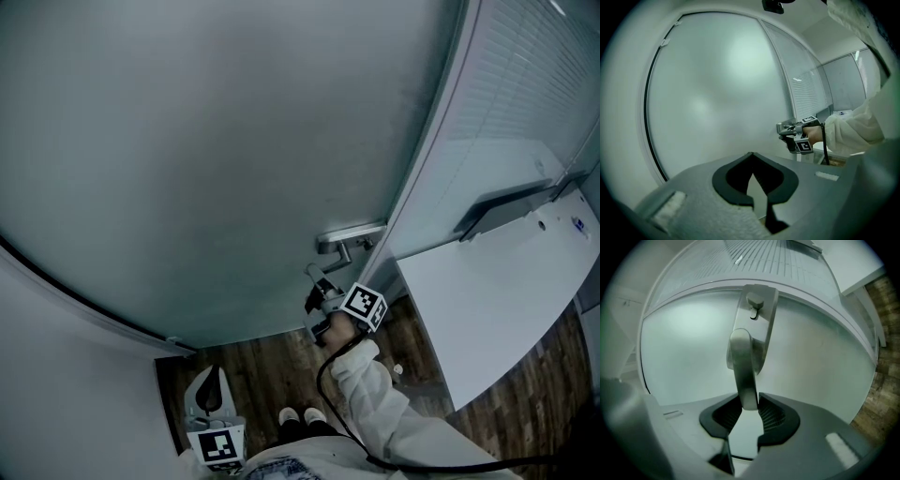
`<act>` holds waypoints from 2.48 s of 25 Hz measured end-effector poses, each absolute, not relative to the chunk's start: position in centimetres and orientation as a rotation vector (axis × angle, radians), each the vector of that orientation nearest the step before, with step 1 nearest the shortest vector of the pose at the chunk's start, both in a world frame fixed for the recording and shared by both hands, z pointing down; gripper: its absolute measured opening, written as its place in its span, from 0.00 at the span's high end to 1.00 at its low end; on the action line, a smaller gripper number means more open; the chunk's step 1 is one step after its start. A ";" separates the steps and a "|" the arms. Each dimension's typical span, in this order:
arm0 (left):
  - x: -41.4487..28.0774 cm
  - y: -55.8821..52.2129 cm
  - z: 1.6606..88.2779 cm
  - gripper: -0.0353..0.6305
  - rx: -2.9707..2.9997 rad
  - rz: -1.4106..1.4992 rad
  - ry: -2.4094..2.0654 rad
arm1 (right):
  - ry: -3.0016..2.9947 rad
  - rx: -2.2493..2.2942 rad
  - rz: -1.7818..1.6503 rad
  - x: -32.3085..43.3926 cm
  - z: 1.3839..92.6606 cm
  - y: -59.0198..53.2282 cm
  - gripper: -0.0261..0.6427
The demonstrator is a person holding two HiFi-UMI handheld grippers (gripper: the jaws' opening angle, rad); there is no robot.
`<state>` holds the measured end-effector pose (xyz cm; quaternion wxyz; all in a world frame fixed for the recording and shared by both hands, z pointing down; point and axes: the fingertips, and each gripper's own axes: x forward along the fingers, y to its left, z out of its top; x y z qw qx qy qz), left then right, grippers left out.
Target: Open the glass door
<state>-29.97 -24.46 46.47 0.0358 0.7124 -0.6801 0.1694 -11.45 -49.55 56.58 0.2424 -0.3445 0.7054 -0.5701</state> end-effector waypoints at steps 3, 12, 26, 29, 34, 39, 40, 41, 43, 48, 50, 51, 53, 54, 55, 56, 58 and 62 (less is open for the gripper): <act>-29.5 -24.2 47.0 0.94 2.212 0.550 -2.081 | 1.931 -0.940 -1.562 -11.3 56.6 -48.6 0.79; -27.9 -24.4 46.2 0.94 2.187 0.417 -2.002 | 1.933 -0.922 -1.573 -10.6 56.2 -45.3 0.79; -24.8 -23.8 45.2 0.94 2.273 0.385 -1.999 | 1.817 -0.827 -1.711 -10.3 55.1 -39.1 0.80; -24.4 -23.8 45.1 0.94 2.274 0.404 -2.006 | 1.791 -0.802 -1.748 -10.4 54.6 -38.5 0.80; -23.9 -21.9 45.5 0.94 2.252 0.437 -2.027 | 1.753 -0.790 -1.779 -10.2 54.6 -36.8 0.80; -23.5 -20.2 45.3 0.94 2.177 0.462 -2.079 | 1.788 -0.736 -1.841 -10.5 54.6 -36.6 0.80; -23.5 -19.6 45.7 0.94 2.156 0.461 -2.091 | 1.801 -0.713 -1.856 -10.5 54.6 -36.5 0.80; -23.4 -19.0 46.1 0.94 2.137 0.460 -2.100 | 1.817 -0.690 -1.868 -10.5 54.4 -36.2 0.80; -23.4 -17.4 46.8 0.94 2.104 0.462 -2.106 | 1.835 -0.660 -1.888 -10.2 54.0 -34.9 0.80; -22.7 -14.9 48.2 0.94 2.061 0.461 -2.108 | 1.969 -0.640 -1.861 -8.5 53.4 -29.3 0.95; -22.2 -14.1 47.9 0.94 2.077 0.442 -2.122 | 2.110 -0.644 -1.766 -7.7 52.8 -26.8 0.95; -21.9 -13.5 47.5 0.94 2.090 0.432 -2.129 | 2.213 -0.678 -1.684 -7.0 52.2 -25.3 0.95; -21.2 -11.8 46.2 0.94 2.116 0.415 -2.138 | 2.468 -0.800 -1.445 -5.3 51.0 -22.0 0.95; -20.9 -10.7 45.8 0.94 2.128 0.406 -2.142 | 2.597 -0.859 -1.310 -4.6 50.6 -20.1 0.95; -20.6 -9.5 45.6 0.94 2.140 0.397 -2.146 | 2.711 -0.898 -1.188 -4.0 50.3 -18.1 0.95; -20.3 -8.1 45.5 0.94 2.149 0.387 -2.151 | 2.806 -0.922 -1.085 -3.5 50.2 -16.0 0.95; -19.3 -4.8 45.9 0.94 2.154 0.369 -2.150 | 2.926 -0.955 -0.919 -2.3 49.8 -11.5 0.95; -17.5 3.5 47.9 0.94 2.134 0.328 -2.140 | 2.972 -1.079 -0.641 0.7 47.8 -2.9 0.95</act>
